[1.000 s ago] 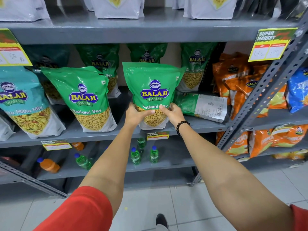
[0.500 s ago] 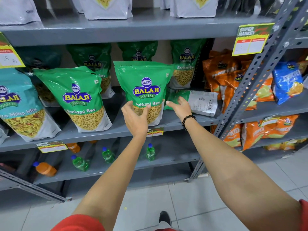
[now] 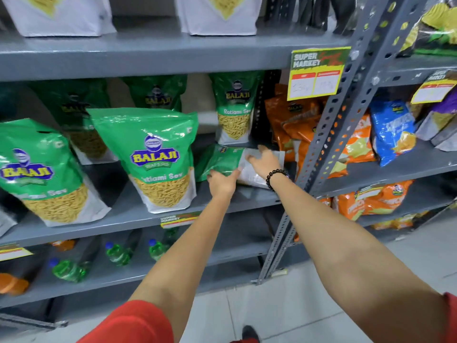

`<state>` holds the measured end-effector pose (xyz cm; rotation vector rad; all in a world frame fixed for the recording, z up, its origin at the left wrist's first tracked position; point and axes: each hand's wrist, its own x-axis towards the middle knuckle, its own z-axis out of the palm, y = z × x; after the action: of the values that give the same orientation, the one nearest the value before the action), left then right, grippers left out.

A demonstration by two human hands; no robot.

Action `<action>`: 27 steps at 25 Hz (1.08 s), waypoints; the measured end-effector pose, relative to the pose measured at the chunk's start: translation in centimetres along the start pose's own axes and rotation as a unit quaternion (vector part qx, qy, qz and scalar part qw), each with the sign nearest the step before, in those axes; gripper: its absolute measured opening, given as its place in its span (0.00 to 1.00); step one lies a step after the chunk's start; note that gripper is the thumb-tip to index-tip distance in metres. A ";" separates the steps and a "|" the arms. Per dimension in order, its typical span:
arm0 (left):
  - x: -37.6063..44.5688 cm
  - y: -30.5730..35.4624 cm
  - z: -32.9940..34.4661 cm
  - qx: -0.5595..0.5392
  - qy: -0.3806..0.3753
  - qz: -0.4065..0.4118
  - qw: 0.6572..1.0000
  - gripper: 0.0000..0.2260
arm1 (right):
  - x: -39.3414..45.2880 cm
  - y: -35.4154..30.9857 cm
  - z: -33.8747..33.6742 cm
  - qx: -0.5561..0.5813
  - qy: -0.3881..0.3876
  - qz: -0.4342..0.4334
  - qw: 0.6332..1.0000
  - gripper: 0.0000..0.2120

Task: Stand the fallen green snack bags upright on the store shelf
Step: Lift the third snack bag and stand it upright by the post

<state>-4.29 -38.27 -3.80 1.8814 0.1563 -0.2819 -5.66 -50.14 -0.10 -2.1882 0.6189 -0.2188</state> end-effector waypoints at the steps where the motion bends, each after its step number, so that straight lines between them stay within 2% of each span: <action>1: 0.8 0.7 1.2 -0.004 0.024 -0.040 0.999 0.46 | 1.3 0.4 -0.6 -0.039 -0.016 -0.013 0.999 0.30; 4: 2.3 2.5 3.5 -0.051 0.062 -0.150 0.985 0.49 | 5.3 1.0 -1.5 -0.151 -0.084 -0.032 0.984 0.32; 6: 3.3 3.1 4.2 -0.105 0.072 -0.195 0.973 0.49 | 7.2 0.9 -1.3 -0.194 -0.120 -0.037 0.973 0.32; 11: 5.2 3.1 4.2 -0.185 0.128 -0.237 0.945 0.42 | 9.6 1.1 -0.2 -0.239 -0.178 -0.033 0.954 0.27; 14: 6.1 2.3 4.2 -0.210 0.138 -0.215 0.944 0.35 | 10.3 1.2 0.1 -0.223 -0.141 -0.021 0.964 0.19; 16: 6.3 2.3 3.8 -0.234 0.165 -0.223 0.932 0.34 | 10.1 1.1 0.2 -0.166 -0.081 0.014 0.983 0.16; 18: 5.9 2.8 3.5 -0.296 0.197 -0.233 0.905 0.32 | 9.5 1.0 0.0 -0.076 -0.025 0.052 0.995 0.14; 21: 4.6 4.9 3.3 -0.353 0.266 -0.180 0.879 0.29 | 8.7 0.7 -0.8 0.062 0.046 0.070 0.995 0.14; 24: 3.4 7.9 2.7 -0.281 0.290 -0.043 0.914 0.26 | 7.6 0.6 -1.8 0.269 0.074 0.081 0.957 0.15; 27: 3.3 10.5 1.9 -0.200 0.246 0.105 0.943 0.24 | 6.7 0.8 -2.1 0.408 0.115 0.135 0.896 0.14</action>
<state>1.23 -43.54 4.30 1.5117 0.3217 0.3519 -0.88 -55.33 0.28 -1.2600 0.7766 -0.4932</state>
